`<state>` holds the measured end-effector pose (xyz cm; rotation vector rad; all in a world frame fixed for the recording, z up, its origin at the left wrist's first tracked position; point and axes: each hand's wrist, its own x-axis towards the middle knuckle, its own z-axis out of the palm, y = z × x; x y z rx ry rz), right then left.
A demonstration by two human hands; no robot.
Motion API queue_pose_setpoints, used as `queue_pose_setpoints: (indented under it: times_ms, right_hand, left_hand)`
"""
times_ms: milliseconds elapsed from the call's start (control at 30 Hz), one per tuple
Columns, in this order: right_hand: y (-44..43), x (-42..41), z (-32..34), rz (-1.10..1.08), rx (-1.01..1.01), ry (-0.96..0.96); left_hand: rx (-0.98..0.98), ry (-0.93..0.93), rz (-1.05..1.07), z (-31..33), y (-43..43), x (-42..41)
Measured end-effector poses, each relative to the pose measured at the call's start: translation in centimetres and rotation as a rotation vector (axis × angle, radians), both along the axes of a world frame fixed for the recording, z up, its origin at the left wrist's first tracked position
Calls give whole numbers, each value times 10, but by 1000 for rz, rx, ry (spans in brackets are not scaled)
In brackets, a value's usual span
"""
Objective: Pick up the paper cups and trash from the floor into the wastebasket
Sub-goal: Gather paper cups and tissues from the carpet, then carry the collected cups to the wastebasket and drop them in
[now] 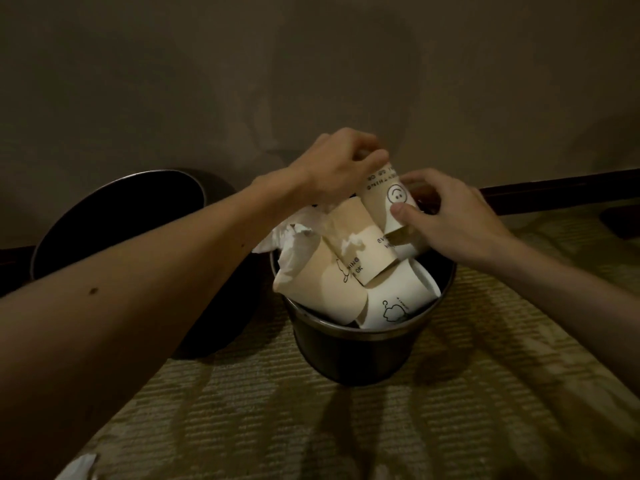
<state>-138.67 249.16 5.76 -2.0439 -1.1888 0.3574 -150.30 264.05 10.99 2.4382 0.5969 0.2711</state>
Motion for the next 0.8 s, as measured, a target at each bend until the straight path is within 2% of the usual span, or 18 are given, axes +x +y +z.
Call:
queue_pose_setpoints:
  times_ms: [200,333,400,467,567,667,800]
  right_hand:
    - [-18,2,10,-10,-4,-7]
    - [-66,5,27,-25,25,-53]
    - [-111,8,37,-41,63,-53]
    - [-171,11,46,-52,98,-9]
    - [-274,16,48,-88,61,60]
    - [-388,24,32,-254,43,136]
    - [-534,12,-3,-561,26,186]
  left_hand:
    - [268,27,-56,4,-4,3]
    - [455,60,-66,23,-23,8]
    - [431,33,-144,34,-52,20]
    - [403,72,-284,47,-97,35]
    - [465,109,-562,62,-183,67]
    - [456,98,-790,61,-285,108]
    - [449,55,-1050,26,-432,165]
